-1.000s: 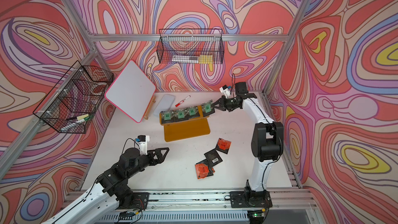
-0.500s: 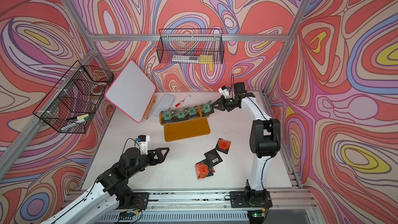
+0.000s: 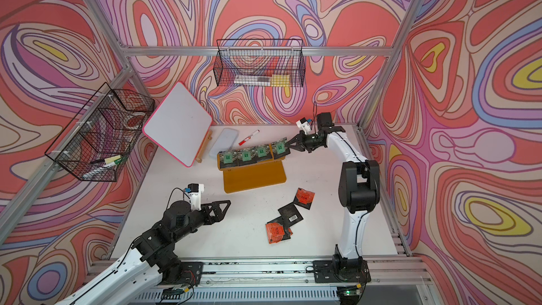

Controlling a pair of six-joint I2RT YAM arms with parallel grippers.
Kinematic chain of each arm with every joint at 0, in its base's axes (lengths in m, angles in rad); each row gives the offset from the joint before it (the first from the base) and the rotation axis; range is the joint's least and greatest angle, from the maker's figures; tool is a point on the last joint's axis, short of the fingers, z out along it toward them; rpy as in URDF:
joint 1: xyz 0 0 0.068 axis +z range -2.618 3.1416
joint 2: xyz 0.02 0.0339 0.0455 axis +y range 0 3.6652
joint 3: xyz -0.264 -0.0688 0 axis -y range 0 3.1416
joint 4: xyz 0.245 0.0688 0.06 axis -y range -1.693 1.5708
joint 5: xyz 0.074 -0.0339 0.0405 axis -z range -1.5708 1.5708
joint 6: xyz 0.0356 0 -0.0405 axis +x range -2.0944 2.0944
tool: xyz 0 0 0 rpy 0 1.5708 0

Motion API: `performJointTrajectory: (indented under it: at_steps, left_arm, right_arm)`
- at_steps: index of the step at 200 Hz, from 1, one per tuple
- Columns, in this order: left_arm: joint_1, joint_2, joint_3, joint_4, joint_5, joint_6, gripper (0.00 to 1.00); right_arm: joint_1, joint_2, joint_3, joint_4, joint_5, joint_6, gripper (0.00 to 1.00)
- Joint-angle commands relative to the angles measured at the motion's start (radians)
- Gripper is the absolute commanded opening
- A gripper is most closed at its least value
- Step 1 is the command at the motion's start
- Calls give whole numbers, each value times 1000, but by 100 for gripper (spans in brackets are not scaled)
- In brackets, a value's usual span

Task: Place the tea bags on the shelf by color
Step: Place the tea bag on the shelf.

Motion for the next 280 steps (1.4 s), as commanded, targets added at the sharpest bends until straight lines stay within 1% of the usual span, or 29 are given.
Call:
performJointTrajectory:
  at_steps: [1, 40, 214, 252, 280]
  left_arm:
    - [-7, -2, -11, 30, -9, 2, 99]
    - [-7, -5, -17, 34, -6, -3, 99]
    - [-6, -19, -23, 27, -12, -5, 99]
    - [-7, -19, -23, 28, -11, -5, 99]
    - [-7, -19, -26, 28, -12, -6, 99]
  right_arm:
    - [11, 19, 14, 2, -12, 8, 0]
    - [26, 30, 15, 7, -6, 15, 0]
    - [29, 52, 43, -21, 20, 3, 0]
    - [28, 52, 46, -25, 25, 2, 9]
    - [29, 48, 50, -34, 41, -4, 12]
